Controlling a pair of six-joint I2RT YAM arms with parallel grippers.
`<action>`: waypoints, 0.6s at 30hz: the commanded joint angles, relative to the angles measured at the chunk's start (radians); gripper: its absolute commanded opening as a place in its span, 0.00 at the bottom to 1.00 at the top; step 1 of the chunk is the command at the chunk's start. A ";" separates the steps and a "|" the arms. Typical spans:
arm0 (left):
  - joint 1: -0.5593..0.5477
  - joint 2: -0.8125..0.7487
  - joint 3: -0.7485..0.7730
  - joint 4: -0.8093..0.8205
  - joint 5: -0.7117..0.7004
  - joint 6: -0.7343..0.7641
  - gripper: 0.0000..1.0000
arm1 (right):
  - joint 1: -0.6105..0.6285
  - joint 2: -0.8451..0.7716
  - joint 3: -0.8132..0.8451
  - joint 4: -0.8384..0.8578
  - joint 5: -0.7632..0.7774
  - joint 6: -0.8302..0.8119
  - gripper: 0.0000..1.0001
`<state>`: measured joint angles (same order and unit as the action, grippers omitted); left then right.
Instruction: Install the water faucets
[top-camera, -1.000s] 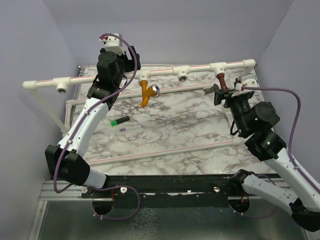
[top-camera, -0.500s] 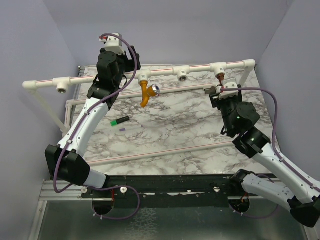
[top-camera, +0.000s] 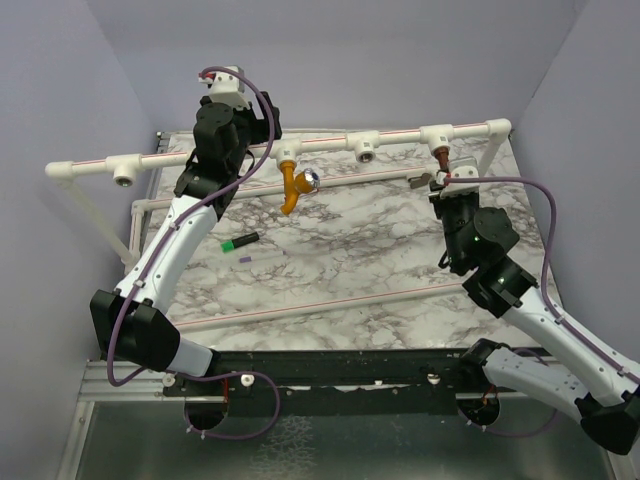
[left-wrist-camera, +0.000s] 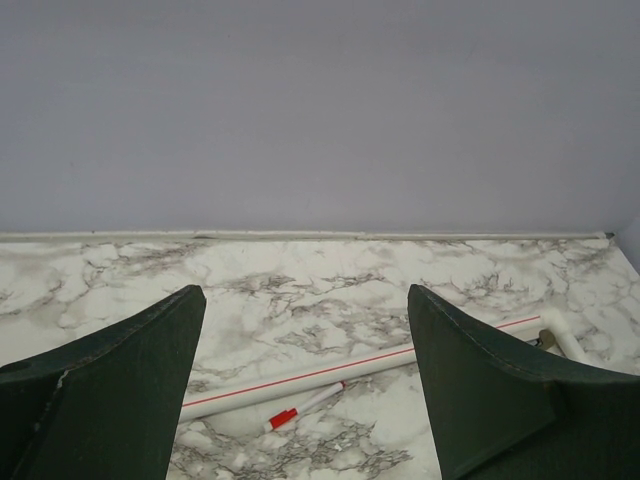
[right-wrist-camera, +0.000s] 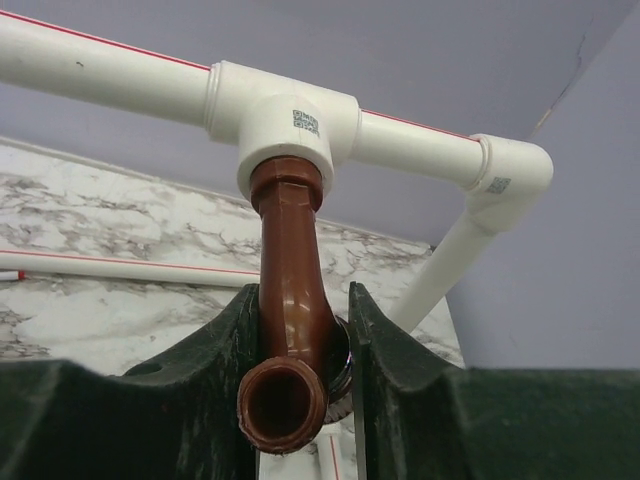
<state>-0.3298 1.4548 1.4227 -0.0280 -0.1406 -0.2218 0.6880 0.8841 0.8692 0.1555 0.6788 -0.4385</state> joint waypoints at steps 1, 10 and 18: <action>-0.029 0.115 -0.091 -0.243 0.111 -0.013 0.84 | 0.003 -0.022 -0.036 0.062 0.065 0.281 0.00; -0.029 0.118 -0.090 -0.242 0.114 -0.014 0.84 | 0.003 -0.062 -0.016 0.044 0.070 0.493 0.00; -0.029 0.119 -0.091 -0.242 0.111 -0.012 0.84 | 0.002 -0.053 -0.037 0.025 0.067 0.449 0.01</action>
<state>-0.3302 1.4544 1.4239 -0.0319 -0.1318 -0.2234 0.6880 0.8539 0.8570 0.1711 0.6884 -0.1818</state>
